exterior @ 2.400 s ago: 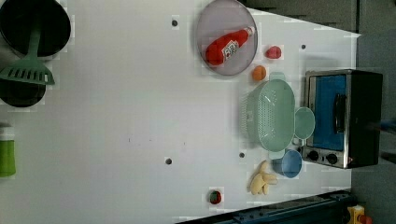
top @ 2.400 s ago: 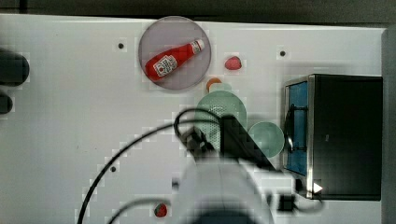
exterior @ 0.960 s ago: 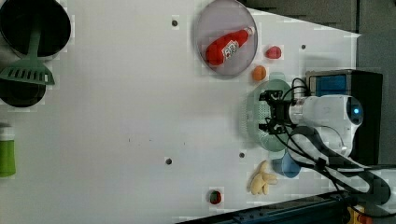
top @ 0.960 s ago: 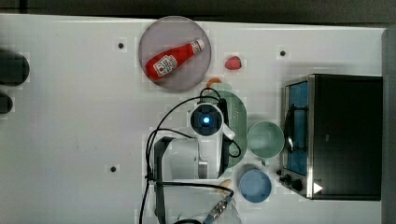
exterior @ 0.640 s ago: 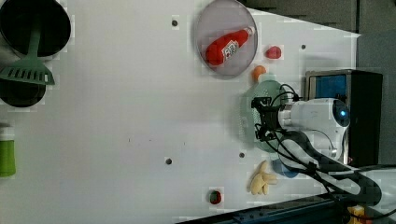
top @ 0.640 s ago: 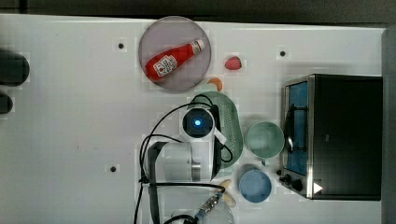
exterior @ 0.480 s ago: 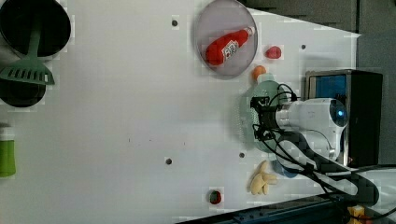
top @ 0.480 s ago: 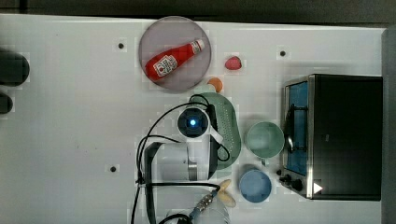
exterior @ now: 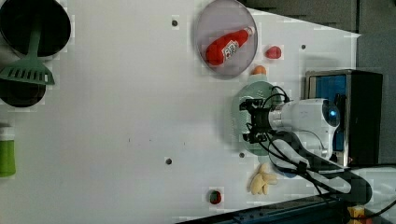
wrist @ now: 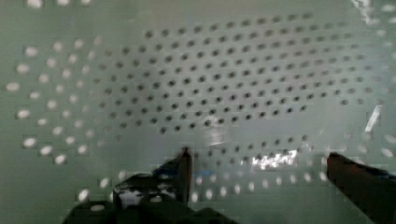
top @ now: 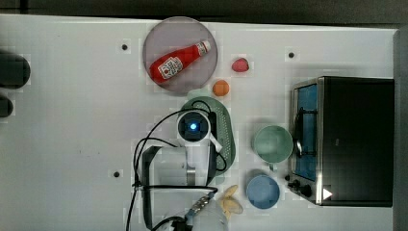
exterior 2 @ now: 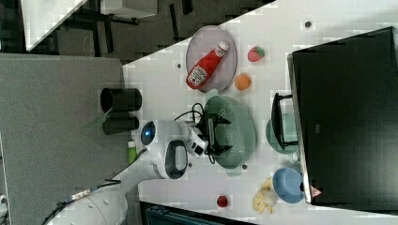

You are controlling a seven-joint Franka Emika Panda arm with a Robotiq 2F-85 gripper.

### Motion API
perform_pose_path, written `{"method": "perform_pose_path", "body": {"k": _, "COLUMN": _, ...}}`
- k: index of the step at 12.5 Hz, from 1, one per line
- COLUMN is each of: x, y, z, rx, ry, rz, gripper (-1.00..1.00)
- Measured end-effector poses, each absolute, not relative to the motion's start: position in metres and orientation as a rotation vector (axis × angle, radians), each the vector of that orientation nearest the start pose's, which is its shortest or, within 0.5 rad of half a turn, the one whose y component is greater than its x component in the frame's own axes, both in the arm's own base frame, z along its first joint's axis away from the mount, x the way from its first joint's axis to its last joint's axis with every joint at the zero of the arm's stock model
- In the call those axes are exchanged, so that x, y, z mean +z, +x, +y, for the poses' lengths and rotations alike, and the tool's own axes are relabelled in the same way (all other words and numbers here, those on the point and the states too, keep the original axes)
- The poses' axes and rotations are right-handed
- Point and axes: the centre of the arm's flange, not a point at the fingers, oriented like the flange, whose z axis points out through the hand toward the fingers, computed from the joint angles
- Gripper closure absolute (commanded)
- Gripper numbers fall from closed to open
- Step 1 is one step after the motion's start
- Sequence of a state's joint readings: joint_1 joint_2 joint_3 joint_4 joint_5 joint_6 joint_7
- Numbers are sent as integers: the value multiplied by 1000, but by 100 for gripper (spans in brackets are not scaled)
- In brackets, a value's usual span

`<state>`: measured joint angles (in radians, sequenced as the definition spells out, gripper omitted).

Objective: Drag strainer right to left.

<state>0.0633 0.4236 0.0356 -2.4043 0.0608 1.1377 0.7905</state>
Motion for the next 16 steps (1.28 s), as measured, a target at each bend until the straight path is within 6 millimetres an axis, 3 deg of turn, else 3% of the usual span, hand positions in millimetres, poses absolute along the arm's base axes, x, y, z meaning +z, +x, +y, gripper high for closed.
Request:
{"method": "perform_pose_path", "body": {"k": 3, "x": 137, "y": 478, "z": 77, "rx": 148, "ry": -2279, "rz": 2244, "gripper": -100}}
{"method": "perform_pose_path", "body": {"k": 8, "x": 136, "y": 478, "z": 161, "rx": 130, "ry": -2305, "rz": 2175, "gripper": -100}}
{"method": "perform_pose_path", "body": {"k": 11, "x": 130, "y": 463, "z": 201, "rx": 159, "ry": -2363, "rz": 2149, "gripper": -100}}
{"method": "perform_pose_path", "body": {"k": 16, "x": 130, "y": 482, "z": 266, "rx": 185, "ry": -2341, "rz": 2116, "gripper": -100}}
